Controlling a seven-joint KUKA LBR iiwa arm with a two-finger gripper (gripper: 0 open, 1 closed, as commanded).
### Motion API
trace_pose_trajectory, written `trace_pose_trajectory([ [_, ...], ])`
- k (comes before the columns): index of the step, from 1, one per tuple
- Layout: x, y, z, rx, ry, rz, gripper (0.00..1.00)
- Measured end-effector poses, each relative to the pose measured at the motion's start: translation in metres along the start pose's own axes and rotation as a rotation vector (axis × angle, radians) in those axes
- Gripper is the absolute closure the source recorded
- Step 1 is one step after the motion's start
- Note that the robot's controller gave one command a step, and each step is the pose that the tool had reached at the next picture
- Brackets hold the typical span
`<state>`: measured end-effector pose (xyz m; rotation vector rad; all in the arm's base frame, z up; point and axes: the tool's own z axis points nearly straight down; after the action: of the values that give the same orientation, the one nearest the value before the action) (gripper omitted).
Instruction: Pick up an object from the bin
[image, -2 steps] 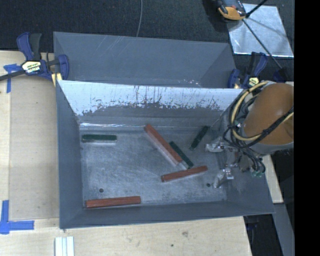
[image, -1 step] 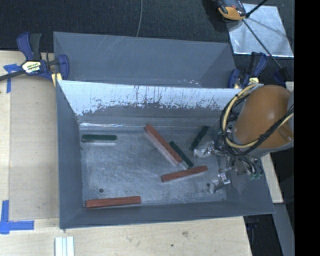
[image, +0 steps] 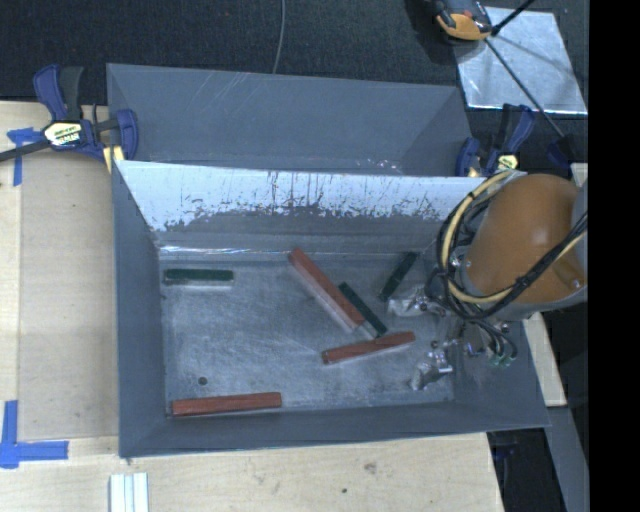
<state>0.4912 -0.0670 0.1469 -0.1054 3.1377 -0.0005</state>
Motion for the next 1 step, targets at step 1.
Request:
trace_pose_trajectory([
  [1,-0.0076,0.0084,0.041,0.0,0.0,-0.112,0.0],
])
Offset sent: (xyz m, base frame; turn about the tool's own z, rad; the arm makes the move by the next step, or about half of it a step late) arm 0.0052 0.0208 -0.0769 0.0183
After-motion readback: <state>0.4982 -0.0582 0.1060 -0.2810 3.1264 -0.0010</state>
